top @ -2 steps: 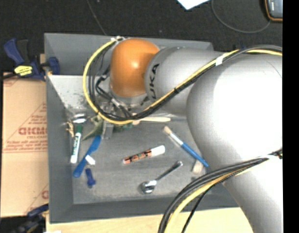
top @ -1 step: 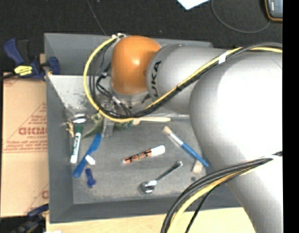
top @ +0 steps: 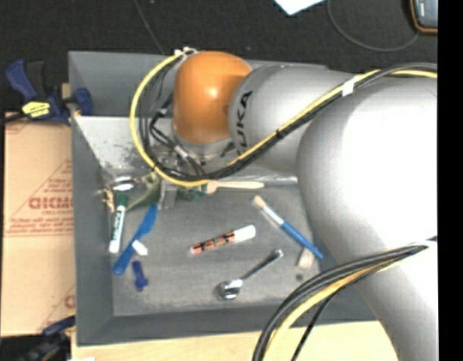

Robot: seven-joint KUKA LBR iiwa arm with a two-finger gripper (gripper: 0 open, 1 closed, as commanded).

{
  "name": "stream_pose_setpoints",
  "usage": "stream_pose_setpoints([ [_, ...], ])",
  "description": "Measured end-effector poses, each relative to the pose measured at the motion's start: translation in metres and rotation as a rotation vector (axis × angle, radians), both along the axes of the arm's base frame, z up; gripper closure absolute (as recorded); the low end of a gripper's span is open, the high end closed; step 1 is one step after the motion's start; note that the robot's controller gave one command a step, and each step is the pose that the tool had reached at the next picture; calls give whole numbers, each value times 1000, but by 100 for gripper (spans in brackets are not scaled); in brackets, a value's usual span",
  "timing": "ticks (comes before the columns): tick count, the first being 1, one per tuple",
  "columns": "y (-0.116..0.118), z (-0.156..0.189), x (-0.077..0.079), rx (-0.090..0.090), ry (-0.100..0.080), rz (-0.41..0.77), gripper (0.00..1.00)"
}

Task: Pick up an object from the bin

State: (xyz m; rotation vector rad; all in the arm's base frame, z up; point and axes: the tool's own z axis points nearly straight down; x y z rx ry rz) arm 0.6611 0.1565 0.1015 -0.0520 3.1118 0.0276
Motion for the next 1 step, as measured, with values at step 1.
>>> stream_pose_setpoints([
  [1,0,64,0,1,2,0,100],
])
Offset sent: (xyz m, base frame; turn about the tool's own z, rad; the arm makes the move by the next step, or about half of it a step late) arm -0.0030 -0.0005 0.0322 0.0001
